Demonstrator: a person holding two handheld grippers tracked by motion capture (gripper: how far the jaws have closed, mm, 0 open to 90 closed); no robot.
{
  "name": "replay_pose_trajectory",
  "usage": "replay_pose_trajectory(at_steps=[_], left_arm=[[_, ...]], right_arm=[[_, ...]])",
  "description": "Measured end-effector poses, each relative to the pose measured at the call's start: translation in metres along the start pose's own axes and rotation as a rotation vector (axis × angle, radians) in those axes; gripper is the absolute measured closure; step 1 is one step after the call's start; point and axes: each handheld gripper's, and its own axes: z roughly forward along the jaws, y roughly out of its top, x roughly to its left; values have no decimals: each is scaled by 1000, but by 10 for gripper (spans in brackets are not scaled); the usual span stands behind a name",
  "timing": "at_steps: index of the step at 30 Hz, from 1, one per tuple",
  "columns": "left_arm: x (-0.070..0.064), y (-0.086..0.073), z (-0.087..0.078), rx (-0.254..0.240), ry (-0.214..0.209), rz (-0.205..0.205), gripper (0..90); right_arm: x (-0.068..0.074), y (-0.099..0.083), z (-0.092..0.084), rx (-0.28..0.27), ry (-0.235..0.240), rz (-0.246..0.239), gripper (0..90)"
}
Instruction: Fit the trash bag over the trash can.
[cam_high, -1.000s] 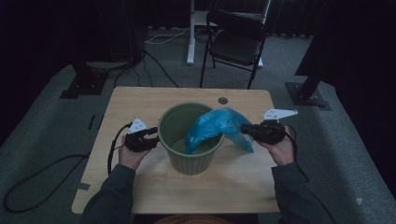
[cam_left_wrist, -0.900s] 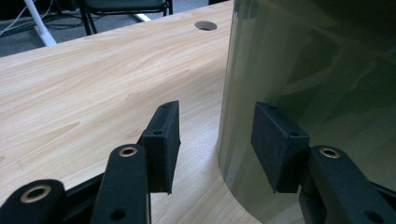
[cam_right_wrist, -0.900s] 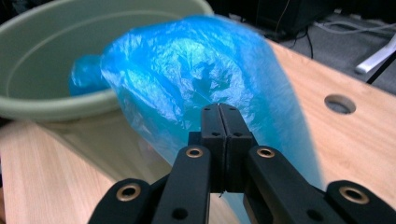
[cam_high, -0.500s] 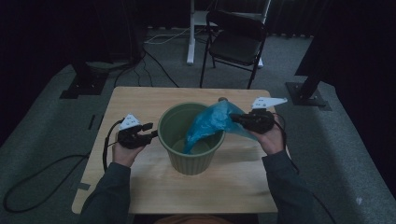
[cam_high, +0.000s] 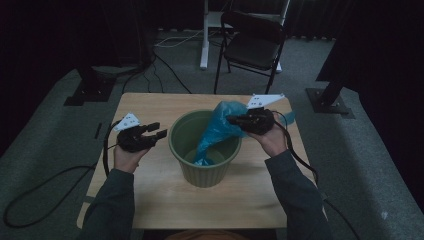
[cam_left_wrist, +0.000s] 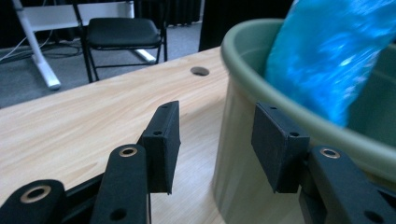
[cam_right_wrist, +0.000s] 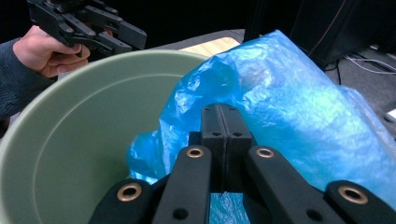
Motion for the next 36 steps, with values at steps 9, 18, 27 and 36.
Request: replay_pose_trajectory(at_steps=[9, 18, 27, 36], left_arm=[[-5, 21, -1, 4, -44, 40, 512], [-12, 35, 6, 1, -87, 56, 504], [-24, 47, 18, 7, -144, 91, 479], [-40, 58, 28, 4, -216, 133, 429]], right_arm=[[0, 5, 4, 3, 15, -4, 900], [1, 14, 4, -8, 29, -5, 900], [10, 34, 10, -24, 61, -43, 900], [14, 37, 21, -15, 86, -42, 900]])
